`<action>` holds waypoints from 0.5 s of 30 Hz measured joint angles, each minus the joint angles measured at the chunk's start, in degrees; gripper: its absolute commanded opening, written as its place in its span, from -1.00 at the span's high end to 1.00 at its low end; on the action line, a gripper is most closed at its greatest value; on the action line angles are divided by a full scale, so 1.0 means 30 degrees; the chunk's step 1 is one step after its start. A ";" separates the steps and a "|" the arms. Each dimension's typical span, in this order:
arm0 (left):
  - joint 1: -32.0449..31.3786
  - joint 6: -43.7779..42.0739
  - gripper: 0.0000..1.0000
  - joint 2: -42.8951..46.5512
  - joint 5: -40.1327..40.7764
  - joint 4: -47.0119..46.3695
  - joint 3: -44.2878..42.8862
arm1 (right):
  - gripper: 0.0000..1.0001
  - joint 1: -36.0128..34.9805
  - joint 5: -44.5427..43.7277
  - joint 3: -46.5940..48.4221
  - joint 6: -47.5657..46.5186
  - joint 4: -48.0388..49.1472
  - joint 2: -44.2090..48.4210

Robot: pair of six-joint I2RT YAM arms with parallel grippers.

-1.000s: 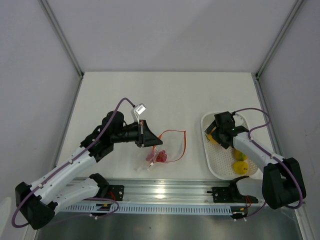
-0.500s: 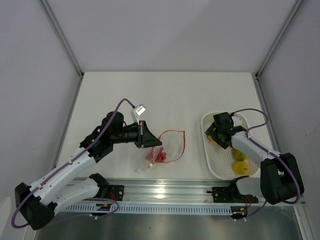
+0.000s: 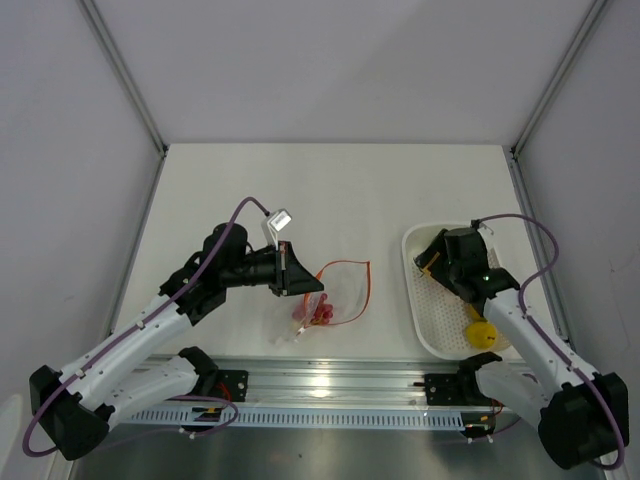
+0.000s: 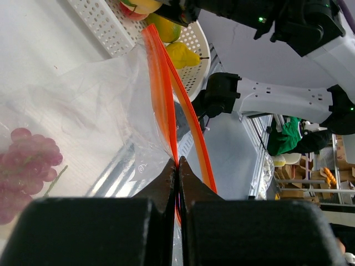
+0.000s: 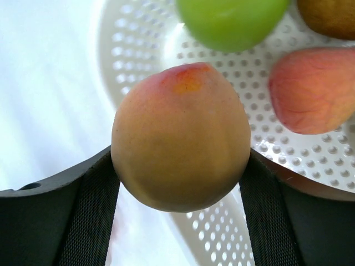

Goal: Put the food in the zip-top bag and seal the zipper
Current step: Pick up the fake fruit from the bin.

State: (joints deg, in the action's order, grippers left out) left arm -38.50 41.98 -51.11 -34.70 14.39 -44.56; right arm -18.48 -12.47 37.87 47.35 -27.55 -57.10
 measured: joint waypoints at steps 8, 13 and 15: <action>0.0000 -0.0051 0.99 0.0000 0.0007 0.0124 0.0000 | 0.25 -0.2951 0.1763 0.0780 -0.1719 -0.0678 0.3067; 0.0000 -0.0153 0.99 0.0000 0.0015 0.0197 0.0000 | 0.26 -0.6696 0.1610 0.2397 -0.2514 -0.0568 0.3687; 0.0000 -0.0153 0.99 0.0000 0.0015 0.0313 0.0000 | 0.25 -0.8444 0.1515 0.3060 -0.2907 -0.0277 0.3759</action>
State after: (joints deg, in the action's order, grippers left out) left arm -38.50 41.52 -51.11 -34.65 15.33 -44.56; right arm -43.81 -7.92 47.05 38.63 -28.38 -45.82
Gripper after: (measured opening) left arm 0.005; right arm 0.785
